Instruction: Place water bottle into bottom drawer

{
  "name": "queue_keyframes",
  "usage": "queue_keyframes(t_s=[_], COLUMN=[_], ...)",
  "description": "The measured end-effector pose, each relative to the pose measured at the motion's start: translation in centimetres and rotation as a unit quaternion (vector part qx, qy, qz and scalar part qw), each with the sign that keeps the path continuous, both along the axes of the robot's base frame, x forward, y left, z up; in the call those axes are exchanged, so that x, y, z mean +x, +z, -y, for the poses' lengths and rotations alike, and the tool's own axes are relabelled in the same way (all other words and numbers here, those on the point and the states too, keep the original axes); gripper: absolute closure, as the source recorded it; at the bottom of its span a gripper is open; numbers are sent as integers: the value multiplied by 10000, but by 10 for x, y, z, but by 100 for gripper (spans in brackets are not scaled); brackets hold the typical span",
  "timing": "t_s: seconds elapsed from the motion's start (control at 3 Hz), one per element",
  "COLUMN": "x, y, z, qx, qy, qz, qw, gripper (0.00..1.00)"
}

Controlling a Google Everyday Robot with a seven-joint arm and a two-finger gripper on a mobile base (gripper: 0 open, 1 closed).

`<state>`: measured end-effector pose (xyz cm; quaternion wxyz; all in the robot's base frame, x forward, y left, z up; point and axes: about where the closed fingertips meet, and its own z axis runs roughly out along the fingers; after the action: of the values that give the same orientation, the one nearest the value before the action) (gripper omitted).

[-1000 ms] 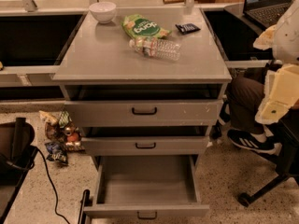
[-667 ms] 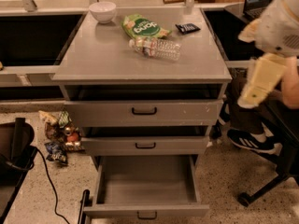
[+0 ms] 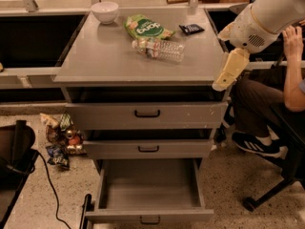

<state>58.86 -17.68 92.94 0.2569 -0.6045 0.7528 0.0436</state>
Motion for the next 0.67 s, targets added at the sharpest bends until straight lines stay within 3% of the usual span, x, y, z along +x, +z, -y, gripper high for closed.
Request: queue_keyframes(t_s=[0.33, 0.67], x=[0, 23], y=[0, -6], z=[0, -2], qx=[1, 186], qy=[1, 88], qz=[1, 162], qw=[10000, 9997], gripper=[0, 0])
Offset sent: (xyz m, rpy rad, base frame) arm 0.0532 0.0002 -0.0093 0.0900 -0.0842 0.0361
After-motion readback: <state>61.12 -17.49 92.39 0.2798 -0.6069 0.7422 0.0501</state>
